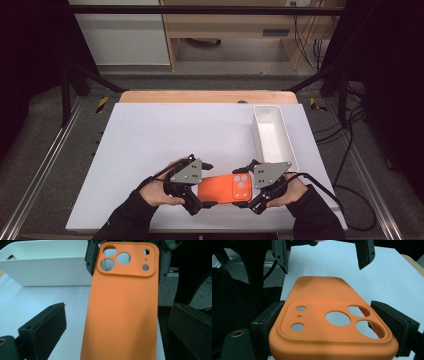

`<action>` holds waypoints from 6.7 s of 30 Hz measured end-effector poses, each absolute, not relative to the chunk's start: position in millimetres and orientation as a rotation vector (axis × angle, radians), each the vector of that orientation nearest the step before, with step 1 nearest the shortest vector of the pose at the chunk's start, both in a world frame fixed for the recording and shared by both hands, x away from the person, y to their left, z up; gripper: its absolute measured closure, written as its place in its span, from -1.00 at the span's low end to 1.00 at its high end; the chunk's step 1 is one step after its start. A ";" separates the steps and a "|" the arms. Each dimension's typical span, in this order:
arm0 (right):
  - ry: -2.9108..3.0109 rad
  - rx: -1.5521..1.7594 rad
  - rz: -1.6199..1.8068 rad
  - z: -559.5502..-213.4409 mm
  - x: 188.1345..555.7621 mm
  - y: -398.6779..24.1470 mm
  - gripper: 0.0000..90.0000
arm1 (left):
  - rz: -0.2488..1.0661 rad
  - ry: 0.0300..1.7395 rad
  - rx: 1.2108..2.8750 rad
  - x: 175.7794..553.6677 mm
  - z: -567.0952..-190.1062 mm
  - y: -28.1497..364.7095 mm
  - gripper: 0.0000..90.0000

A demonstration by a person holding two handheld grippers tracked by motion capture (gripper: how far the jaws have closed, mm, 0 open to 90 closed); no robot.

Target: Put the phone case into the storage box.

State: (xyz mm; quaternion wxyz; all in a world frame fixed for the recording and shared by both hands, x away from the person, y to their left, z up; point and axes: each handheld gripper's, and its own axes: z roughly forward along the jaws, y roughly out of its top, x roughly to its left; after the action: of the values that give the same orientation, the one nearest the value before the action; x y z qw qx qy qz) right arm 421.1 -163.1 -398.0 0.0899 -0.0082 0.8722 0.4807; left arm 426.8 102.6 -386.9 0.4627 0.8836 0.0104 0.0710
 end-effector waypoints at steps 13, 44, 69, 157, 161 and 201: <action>2.654 -0.016 1.344 -391.9 421.9 -168.5 -0.64 | 0.148 0.078 2.234 427.3 -394.5 105.9 -1.00; 2.795 -0.058 1.104 -369.7 432.2 -159.8 -0.64 | 0.106 0.083 2.360 431.3 -407.9 95.7 -1.00; 2.869 -0.092 0.977 -361.6 436.4 -141.6 -0.64 | 0.077 0.059 2.461 438.8 -409.5 78.3 -1.00; 2.906 -0.144 0.847 -357.3 438.0 -120.7 -0.65 | 0.138 -0.084 2.723 440.7 -409.9 29.6 -0.68; 2.898 -0.155 0.859 -356.7 438.2 -121.0 -0.65 | 0.134 -0.084 2.719 440.9 -409.2 31.0 -0.68; 2.835 -0.116 0.964 -352.6 437.0 -126.8 -0.82 | 0.157 -0.034 2.615 441.4 -405.6 44.5 -0.66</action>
State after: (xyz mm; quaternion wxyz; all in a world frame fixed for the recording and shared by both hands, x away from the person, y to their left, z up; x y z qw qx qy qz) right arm 437.0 -126.8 -352.6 0.0722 -0.0385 0.9436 0.3208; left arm 441.4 44.5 -405.6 0.2581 0.9643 -0.0127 0.0578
